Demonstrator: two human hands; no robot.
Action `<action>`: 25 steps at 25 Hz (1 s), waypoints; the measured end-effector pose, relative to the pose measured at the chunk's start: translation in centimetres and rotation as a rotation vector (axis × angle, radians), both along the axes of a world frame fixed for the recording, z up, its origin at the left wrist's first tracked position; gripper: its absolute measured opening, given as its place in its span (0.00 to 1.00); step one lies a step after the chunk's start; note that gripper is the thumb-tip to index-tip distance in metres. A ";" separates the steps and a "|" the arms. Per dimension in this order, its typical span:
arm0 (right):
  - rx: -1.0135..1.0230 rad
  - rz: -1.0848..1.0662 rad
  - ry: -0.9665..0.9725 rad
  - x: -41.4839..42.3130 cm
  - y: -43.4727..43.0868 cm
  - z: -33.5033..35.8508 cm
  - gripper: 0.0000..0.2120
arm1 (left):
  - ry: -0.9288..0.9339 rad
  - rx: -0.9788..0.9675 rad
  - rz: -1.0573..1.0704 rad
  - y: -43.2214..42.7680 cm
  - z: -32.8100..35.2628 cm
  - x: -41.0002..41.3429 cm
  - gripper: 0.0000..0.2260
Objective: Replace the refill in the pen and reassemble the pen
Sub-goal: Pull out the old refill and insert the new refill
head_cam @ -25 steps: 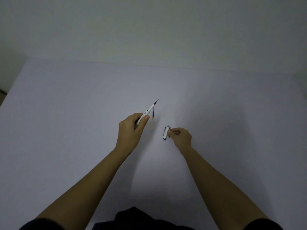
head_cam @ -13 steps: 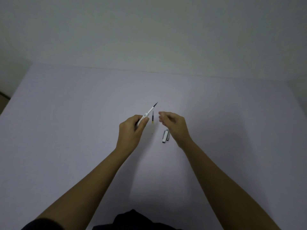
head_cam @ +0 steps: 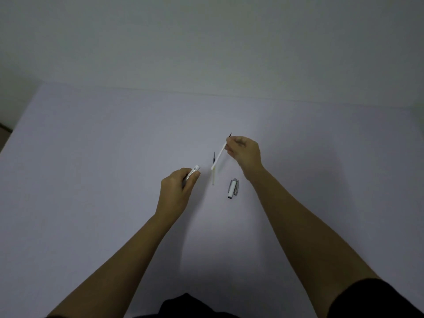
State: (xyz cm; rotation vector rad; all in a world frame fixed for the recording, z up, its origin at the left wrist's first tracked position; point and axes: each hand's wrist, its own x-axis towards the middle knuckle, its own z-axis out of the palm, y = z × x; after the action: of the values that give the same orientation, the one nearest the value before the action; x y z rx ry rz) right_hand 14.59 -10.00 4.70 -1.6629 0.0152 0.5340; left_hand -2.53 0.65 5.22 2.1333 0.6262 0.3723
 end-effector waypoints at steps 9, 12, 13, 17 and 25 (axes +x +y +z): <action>-0.576 0.191 -0.278 0.9 0.7 -6.4 0.09 | -0.037 0.018 0.053 2.3 0.6 2.8 0.11; -0.618 0.203 -0.291 0.8 0.9 -7.0 0.09 | -0.028 0.006 0.054 2.3 0.1 2.8 0.12; -0.622 0.205 -0.295 0.7 0.9 -7.0 0.09 | -0.023 0.001 0.058 2.3 0.0 2.8 0.12; -0.618 0.185 -0.340 0.4 1.0 -6.4 0.10 | -0.012 -0.024 0.080 2.2 -0.2 2.7 0.12; -0.847 0.510 -0.468 -1.3 3.8 -4.9 0.10 | 0.006 -0.042 0.143 2.8 0.5 2.1 0.12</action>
State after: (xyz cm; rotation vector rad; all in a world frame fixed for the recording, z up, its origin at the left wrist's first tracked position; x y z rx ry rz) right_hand 13.26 -6.24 -0.19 -2.6162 -0.6143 0.5340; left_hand -0.47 3.47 5.69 2.0561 0.7863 0.4275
